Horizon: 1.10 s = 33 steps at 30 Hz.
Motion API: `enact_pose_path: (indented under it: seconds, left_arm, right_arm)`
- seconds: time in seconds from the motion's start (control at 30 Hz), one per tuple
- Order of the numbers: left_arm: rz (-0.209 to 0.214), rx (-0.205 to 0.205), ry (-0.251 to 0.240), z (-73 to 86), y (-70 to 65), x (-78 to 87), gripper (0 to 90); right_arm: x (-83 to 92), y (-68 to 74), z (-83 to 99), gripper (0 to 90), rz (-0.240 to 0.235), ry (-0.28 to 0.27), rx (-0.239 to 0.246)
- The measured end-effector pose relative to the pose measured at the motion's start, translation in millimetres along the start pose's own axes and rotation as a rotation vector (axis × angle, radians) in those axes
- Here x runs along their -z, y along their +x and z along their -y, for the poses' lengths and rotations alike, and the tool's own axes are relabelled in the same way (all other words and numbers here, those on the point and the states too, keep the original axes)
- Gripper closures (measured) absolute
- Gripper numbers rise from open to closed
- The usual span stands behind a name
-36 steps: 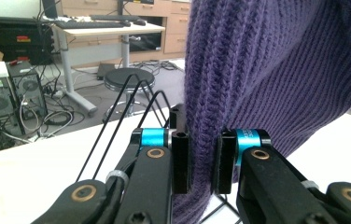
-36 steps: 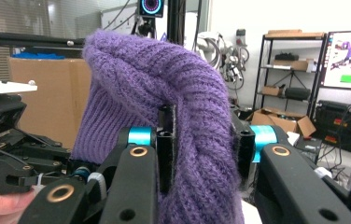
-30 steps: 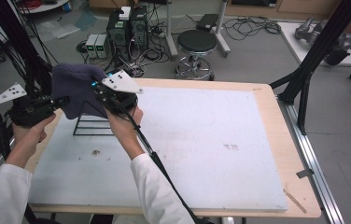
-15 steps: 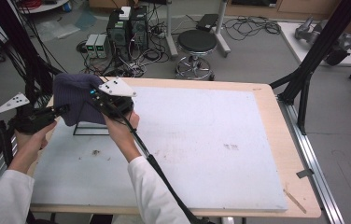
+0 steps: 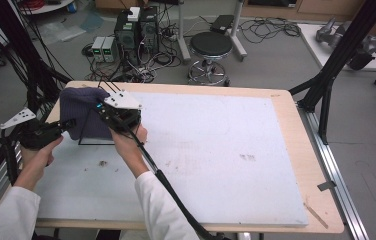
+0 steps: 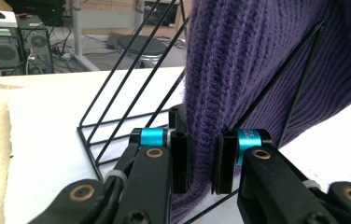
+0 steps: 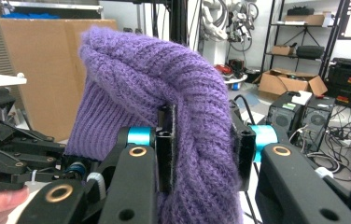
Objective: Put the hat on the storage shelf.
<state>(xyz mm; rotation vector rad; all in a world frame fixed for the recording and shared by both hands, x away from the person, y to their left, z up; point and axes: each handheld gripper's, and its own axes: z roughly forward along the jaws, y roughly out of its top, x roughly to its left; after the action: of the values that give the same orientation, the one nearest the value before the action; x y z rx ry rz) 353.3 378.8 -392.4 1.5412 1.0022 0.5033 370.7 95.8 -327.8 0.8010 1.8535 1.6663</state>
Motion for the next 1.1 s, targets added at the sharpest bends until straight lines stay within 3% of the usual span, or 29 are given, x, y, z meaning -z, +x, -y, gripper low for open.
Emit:
enact_pose_path:
  seconds: [0.2,0.4,0.53,0.67,0.9,1.0,1.1]
  left_arm:
    - [-0.001,0.026,0.025,9.0,4.5,-2.7,80.1]
    - [0.007,0.043,0.018,12.6,6.4,-1.2,78.0]
    - [0.004,0.041,0.022,12.4,6.0,-0.9,74.8]
    - [0.008,0.043,-0.002,12.4,5.4,0.6,64.5]
    - [-0.050,0.034,-0.091,11.4,4.1,8.0,42.7]
    - [-0.105,0.015,-0.132,9.1,0.8,9.9,32.8]
    - [-0.162,0.026,-0.189,6.6,-1.8,11.0,25.5]
  right_arm:
    - [-4.3,-2.3,5.9,69.1,-0.004,0.034,-0.023]
    - [-6.0,-4.7,8.4,66.1,-0.017,0.041,-0.034]
    - [-5.4,-6.0,7.5,58.6,-0.032,0.045,-0.035]
    - [-2.1,-9.5,4.5,48.6,-0.025,0.045,-0.044]
    - [5.1,-21.0,-1.1,24.2,0.002,0.021,-0.064]
    - [5.9,-27.1,-1.4,11.4,0.001,0.006,-0.084]
    - [6.8,-34.9,-1.1,8.8,-0.012,-0.003,-0.107]
